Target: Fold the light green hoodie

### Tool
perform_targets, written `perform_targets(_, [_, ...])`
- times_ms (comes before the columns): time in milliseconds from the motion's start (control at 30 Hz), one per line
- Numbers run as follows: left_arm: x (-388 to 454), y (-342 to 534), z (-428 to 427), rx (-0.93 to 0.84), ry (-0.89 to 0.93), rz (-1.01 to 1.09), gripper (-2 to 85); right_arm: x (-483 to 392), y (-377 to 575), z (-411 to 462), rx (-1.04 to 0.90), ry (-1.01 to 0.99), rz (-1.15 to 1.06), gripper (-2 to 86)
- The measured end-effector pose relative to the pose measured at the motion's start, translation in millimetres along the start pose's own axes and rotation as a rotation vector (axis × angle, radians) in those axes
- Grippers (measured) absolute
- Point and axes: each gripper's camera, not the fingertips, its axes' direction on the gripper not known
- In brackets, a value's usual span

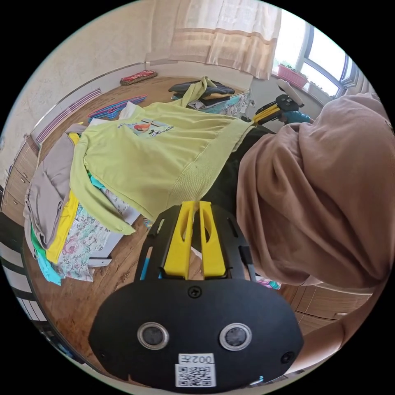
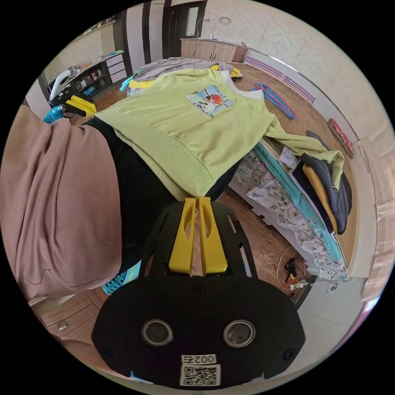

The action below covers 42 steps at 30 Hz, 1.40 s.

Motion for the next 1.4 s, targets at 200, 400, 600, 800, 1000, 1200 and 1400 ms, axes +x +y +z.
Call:
perform_targets(200, [-11.5, 20.6, 12.1, -0.09, -0.094, -0.125, 3.0, 14.4, 15.7, 3.7, 0.037, -0.033, 0.109, 5.3])
perform_targets(400, [-11.9, 30.8, 23.4, -0.073, -0.086, -0.18, 3.2, 32.6, 39.4, 5.0, 0.132, -0.151, 0.303, 6.6])
perform_targets(600, [-6.0, 31.5, 21.9, -0.022, -0.137, -0.201, -0.5, 31.3, 55.2, 9.6, 0.207, -0.192, 0.418, 3.9])
perform_targets(800, [-18.5, 37.3, 3.7, -0.007, -0.15, -0.226, -0.9, 22.5, 49.7, -9.6, 0.198, 0.014, 0.332, 0.4])
perform_targets(1000, [-17.3, 30.7, -22.7, -0.023, -0.166, -0.136, -1.0, 11.9, 35.7, -42.6, 0.183, 0.208, 0.186, -0.6])
perform_targets(1200, [-14.7, 29.1, -36.4, -0.129, -0.234, -0.078, -1.0, 15.2, 49.5, -59.1, 0.103, 0.505, 0.22, -0.9])
perform_targets(1400, [-20.1, 37.4, -16.2, -0.095, -0.133, -0.124, -1.0, 26.0, 68.6, -56.9, 0.197, 0.143, 0.267, -0.7])
